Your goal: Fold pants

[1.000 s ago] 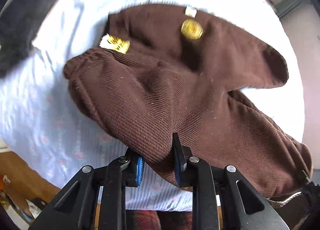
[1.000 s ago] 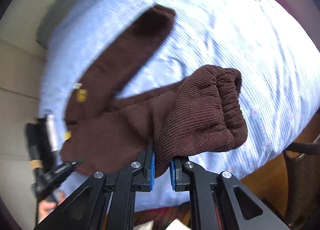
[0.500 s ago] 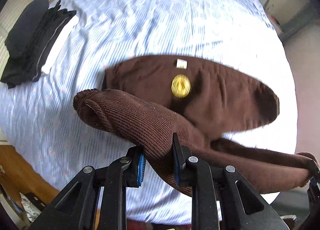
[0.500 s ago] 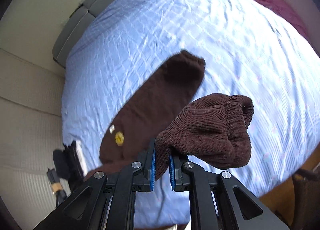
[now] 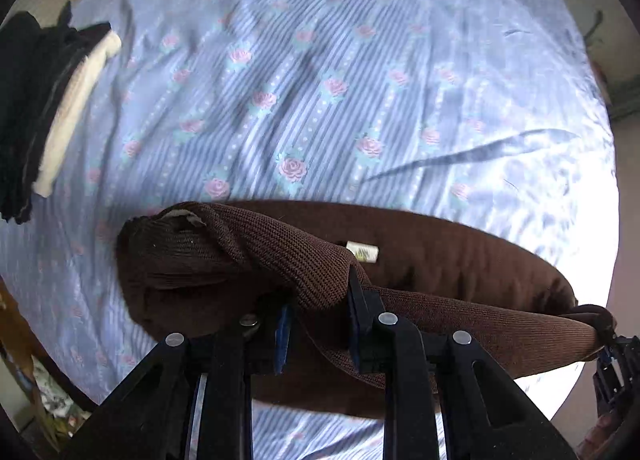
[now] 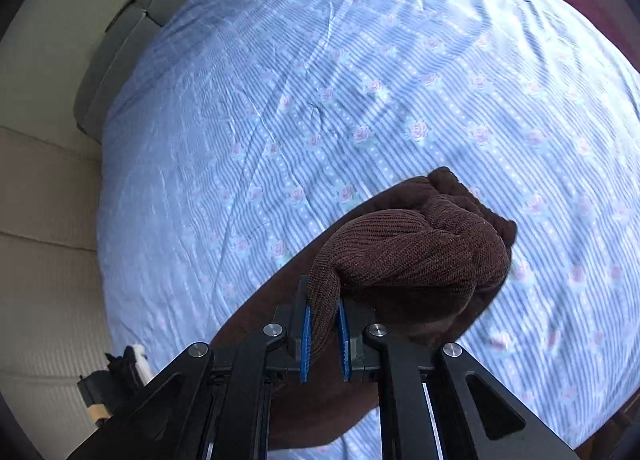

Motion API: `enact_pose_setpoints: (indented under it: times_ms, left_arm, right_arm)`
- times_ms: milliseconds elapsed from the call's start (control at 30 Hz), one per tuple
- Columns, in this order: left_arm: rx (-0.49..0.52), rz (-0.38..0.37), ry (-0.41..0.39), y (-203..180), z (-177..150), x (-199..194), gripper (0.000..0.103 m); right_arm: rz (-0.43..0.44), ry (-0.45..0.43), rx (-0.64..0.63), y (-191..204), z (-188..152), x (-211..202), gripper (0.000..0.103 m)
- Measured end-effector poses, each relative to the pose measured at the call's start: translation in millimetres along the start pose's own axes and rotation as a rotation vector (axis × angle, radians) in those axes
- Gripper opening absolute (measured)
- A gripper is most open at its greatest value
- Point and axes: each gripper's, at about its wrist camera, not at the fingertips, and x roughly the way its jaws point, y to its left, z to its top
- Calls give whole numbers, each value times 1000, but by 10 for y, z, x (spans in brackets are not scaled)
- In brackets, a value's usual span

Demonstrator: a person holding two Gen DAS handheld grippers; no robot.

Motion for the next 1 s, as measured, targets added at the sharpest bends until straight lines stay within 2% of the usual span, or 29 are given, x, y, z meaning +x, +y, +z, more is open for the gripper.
enact_pose_setpoints:
  times_ms: [100, 167, 200, 233, 333, 367, 400, 467, 533, 567, 633, 700, 833, 900, 1000]
  left_arm:
    - [23, 21, 45, -69, 123, 157, 31]
    - [54, 35, 59, -130, 194, 167, 33]
    - [61, 34, 62, -150, 210, 149, 37]
    - [64, 25, 62, -163, 222, 110, 40]
    - [128, -7, 16, -234, 188, -114, 70]
    - [207, 11, -40, -291, 141, -259, 83]
    - [268, 29, -87, -338, 90, -375, 87]
    - [413, 61, -180, -421, -15, -597, 88]
    - [562, 36, -222, -512, -102, -705, 89]
    - [632, 27, -229, -562, -130, -696, 89]
    - [816, 30, -228, -704, -242, -596, 89]
    - [930, 56, -213, -831, -309, -429, 88]
    - [1032, 112, -148, -977, -289, -26, 86]
    - [1050, 126, -124, -1039, -285, 141, 86]
    - [1018, 123, -69, -1032, -248, 372, 86]
  right_arm:
    - [-37, 21, -28, 34, 105, 202, 12]
    - [-32, 29, -14, 34, 189, 270, 16]
    - [-27, 44, -20, 40, 211, 299, 21]
    - [-33, 49, -30, 53, 215, 286, 32]
    - [-55, 4, -115, 161, 159, 16, 52]
    - [-63, -26, -160, 221, 131, -117, 56]
    - [-69, -55, -199, 256, 89, -261, 60]
    - [-75, -124, -276, 283, -32, -583, 65]
    - [-98, -170, -319, 242, -159, -820, 71]
    - [-107, -177, -328, 210, -207, -879, 71]
    - [-113, -163, -348, 98, -374, -940, 71]
    - [-66, -102, -358, -27, -592, -830, 71]
    - [-34, 11, -338, -224, -913, -358, 71]
    - [-46, 37, -296, -358, -904, -126, 71]
    - [-61, 23, -202, -539, -716, 67, 70]
